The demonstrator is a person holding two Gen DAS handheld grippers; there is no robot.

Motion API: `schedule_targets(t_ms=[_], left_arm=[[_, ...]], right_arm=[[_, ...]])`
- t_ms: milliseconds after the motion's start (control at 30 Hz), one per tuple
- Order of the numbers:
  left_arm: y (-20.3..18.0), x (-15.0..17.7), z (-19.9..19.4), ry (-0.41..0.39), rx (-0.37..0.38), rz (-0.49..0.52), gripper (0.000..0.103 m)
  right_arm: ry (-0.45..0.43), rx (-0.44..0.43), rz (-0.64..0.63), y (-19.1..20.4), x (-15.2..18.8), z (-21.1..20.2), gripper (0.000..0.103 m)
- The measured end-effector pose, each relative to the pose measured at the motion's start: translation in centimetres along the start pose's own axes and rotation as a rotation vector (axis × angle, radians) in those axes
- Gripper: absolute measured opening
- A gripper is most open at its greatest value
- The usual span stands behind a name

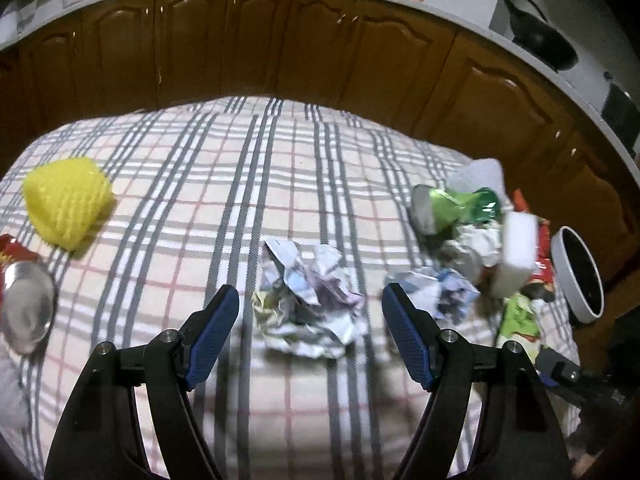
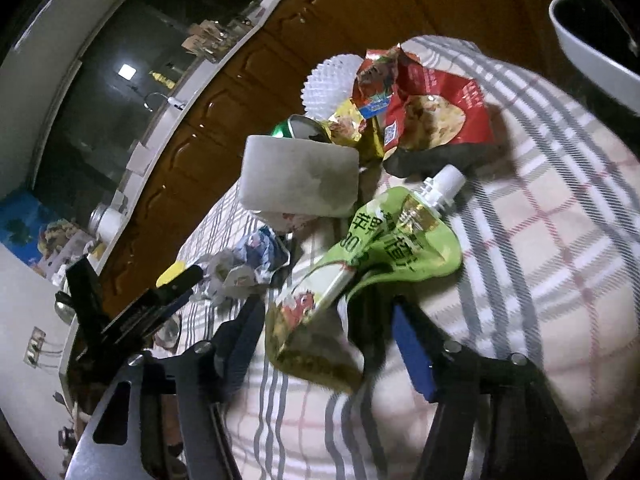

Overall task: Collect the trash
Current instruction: 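Grasp the green juice pouch with the right tool while the left tool grasps crumpled wrapper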

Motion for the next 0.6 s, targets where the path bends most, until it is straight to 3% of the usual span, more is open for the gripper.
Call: schedule_targets(t_ms=[67, 100, 167, 367, 400, 600], left_arm=[[0.2, 0.1, 0.9, 0.020, 0.011, 0.001, 0.068], [0.2, 0.3, 1.2, 0.028, 0.013, 0.007, 0.054], [0.0, 0.5, 1.2, 0.020, 0.010, 0.023, 0.051], [-0.4, 0.6, -0.9, -0.016, 0.024, 0.040, 0.024], [-0.5, 0.6, -1.5, -0.024, 0.030, 0.040, 0.012], [-2.2, 1.2, -4.8, -0.061, 0.075, 0.063, 0.010]], right_arm=[[-0.002, 0.006, 0.012, -0.2, -0.3, 0.5, 0.048], [-0.002, 0.007, 0.015, -0.4, -0.4, 0.7, 0.034], [0.001, 0.009, 0.015, -0.6, -0.4, 0.9, 0.022], [-0.029, -0.001, -0.058, 0.2, 0.0, -0.5, 0.017], [-0.037, -0.001, -0.078, 0.5, 0.1, -1.0, 0.016], [-0.077, 0.004, -0.166, 1.5, 0.9, -4.3, 0.015]])
Point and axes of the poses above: each gripper's, at about its wrist camera, not at the fingertips, and z roughly the way its jaws point, y to its left, x to its underside, the point moved 1 cm from there along z, roughly the way its jaws point, and after that the axes turned 5 degrees about -z, right-handed, at the moved point
